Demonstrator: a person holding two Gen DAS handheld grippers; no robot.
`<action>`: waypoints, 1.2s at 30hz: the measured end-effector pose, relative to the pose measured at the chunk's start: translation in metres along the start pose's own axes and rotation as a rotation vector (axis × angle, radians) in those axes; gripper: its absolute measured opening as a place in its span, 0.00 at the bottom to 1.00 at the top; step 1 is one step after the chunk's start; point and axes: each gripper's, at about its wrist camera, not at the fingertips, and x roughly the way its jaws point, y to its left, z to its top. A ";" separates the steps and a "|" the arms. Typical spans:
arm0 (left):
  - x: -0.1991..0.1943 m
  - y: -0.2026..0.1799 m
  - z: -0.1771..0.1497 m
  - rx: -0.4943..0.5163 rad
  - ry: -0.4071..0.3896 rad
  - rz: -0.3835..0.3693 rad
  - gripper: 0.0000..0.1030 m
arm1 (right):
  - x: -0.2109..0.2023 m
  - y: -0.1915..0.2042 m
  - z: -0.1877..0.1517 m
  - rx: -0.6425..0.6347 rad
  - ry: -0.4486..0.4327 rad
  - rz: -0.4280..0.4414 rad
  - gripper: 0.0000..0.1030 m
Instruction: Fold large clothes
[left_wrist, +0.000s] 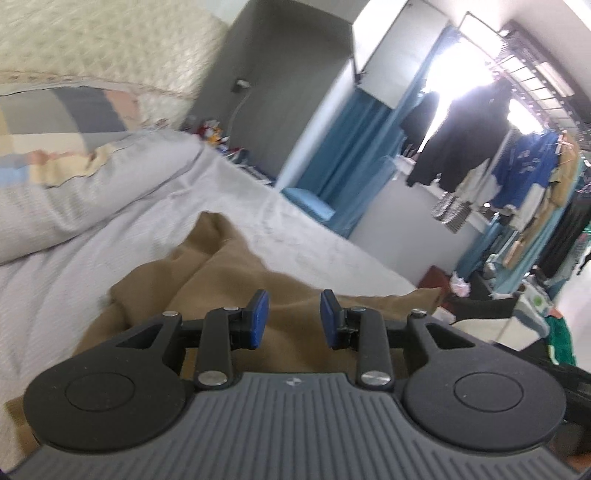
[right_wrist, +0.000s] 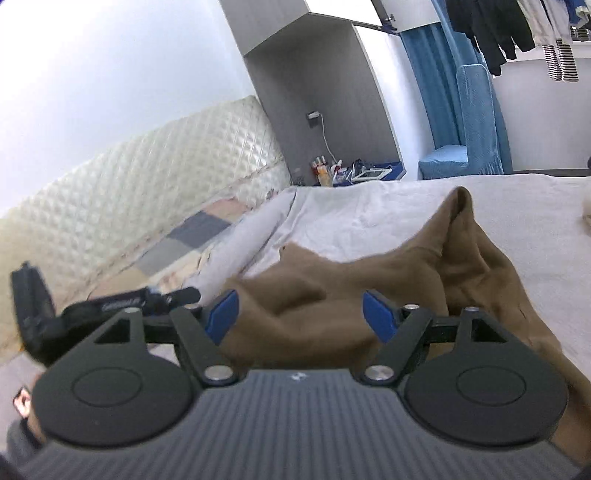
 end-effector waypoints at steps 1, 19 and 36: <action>0.002 -0.001 0.001 0.003 -0.001 -0.015 0.35 | 0.007 0.000 0.001 -0.004 -0.008 -0.009 0.67; 0.058 0.026 -0.029 0.051 0.182 -0.183 0.34 | 0.088 0.009 -0.073 -0.083 0.269 -0.081 0.43; 0.104 0.044 -0.068 0.119 0.292 0.039 0.30 | 0.100 0.006 -0.085 -0.134 0.290 -0.089 0.43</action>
